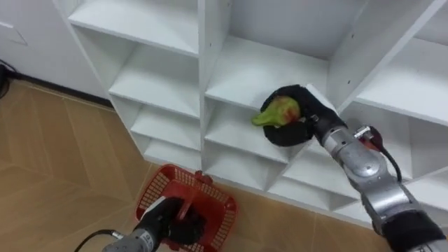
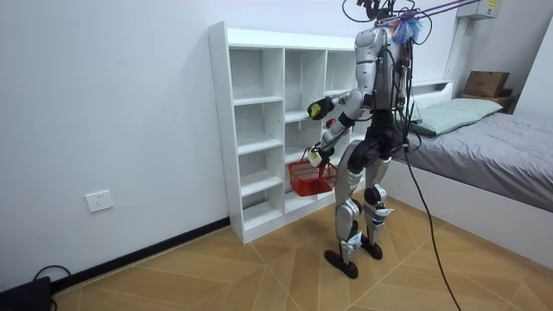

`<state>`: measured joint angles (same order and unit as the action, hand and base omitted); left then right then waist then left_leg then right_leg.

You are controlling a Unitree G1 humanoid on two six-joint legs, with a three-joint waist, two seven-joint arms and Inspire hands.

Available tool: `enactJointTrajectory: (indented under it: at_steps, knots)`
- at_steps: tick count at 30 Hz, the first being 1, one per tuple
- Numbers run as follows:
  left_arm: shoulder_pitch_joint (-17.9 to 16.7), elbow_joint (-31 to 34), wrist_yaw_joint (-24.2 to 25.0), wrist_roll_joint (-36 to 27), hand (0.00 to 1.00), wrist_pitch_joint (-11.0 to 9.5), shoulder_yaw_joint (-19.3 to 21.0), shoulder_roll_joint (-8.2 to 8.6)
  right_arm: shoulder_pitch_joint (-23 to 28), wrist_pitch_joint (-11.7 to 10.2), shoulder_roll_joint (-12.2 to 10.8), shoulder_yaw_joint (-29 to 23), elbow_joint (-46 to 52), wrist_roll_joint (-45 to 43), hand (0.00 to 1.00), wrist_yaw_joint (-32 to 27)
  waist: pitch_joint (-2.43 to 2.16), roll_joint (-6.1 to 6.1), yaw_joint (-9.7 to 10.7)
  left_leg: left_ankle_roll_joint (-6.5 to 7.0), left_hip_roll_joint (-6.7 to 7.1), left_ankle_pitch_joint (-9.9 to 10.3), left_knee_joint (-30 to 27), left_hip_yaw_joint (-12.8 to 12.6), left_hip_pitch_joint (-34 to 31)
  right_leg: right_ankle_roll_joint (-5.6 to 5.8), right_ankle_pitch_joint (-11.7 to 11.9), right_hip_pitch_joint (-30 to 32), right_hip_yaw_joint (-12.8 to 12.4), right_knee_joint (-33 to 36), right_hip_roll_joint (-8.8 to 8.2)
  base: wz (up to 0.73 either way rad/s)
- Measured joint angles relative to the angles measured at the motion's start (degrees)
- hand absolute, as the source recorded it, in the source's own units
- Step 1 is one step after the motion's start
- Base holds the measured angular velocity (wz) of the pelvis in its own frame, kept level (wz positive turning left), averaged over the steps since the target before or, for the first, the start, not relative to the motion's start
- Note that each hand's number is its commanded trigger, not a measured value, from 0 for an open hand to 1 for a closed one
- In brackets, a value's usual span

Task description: Collect fruits from the closet

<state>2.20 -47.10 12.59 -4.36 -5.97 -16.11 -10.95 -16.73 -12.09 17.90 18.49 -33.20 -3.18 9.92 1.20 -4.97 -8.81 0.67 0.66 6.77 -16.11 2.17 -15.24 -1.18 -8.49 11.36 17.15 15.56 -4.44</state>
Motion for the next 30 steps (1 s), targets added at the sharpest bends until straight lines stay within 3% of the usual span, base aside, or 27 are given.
enactJointTrajectory:
  at_steps: [2,4,8,15,23,30]
  knots:
    - [-0.07,-0.19,-0.84,-0.15,1.0,-0.55,-0.06,0.04,3.64,1.92,-0.25,2.35,-0.15,-1.97,1.0,2.32,-0.03,0.45,0.41,0.0,-0.05,0.0,0.11,-0.35,-0.22,0.0,0.0,0.49,-0.51,0.12,0.06,-0.07]
    - [-0.05,-0.97,-1.03,-0.72,1.0,-0.61,-0.07,0.04,5.59,2.4,-0.39,3.6,-0.14,-2.82,1.0,4.02,-0.05,0.94,0.63,0.02,-0.15,-0.04,0.54,-1.16,-0.2,0.02,0.04,1.02,-1.37,0.24,0.13,-0.21]
    - [-0.05,-1.48,-1.9,-1.11,1.0,-0.9,-0.27,0.36,6.53,2.41,-0.44,4.95,0.42,-6.07,1.0,5.88,-0.12,1.16,1.84,0.01,-0.61,-0.02,0.92,-2.73,-0.03,-0.05,0.09,1.79,-2.83,0.48,0.36,-0.19]
    - [-0.04,1.09,-1.83,-2.53,1.0,-1.95,-0.56,1.19,7.69,2.17,-1.97,4.8,2.05,-8.71,1.0,6.61,-0.08,1.31,3.84,0.0,-1.06,-0.01,1.3,-3.55,0.38,-0.14,0.14,1.79,-3.25,0.25,0.45,-0.04]
    - [0.16,4.91,-1.64,-3.01,1.0,-4.98,-0.55,1.29,11.48,1.87,-1.87,4.51,4.19,-8.7,1.0,8.43,-0.08,2.25,4.35,0.02,-1.24,0.36,1.38,-4.41,0.96,-0.1,0.16,1.84,-4.48,0.34,0.65,-0.07]
    - [0.14,5.41,-0.46,-5.14,1.0,-5.28,-0.51,1.34,11.92,1.93,-1.85,4.33,4.19,-8.69,1.0,9.07,-0.11,2.68,4.29,0.03,-1.39,0.37,1.67,-5.03,1.37,-0.07,0.25,1.75,-5.14,0.16,0.84,-0.04]
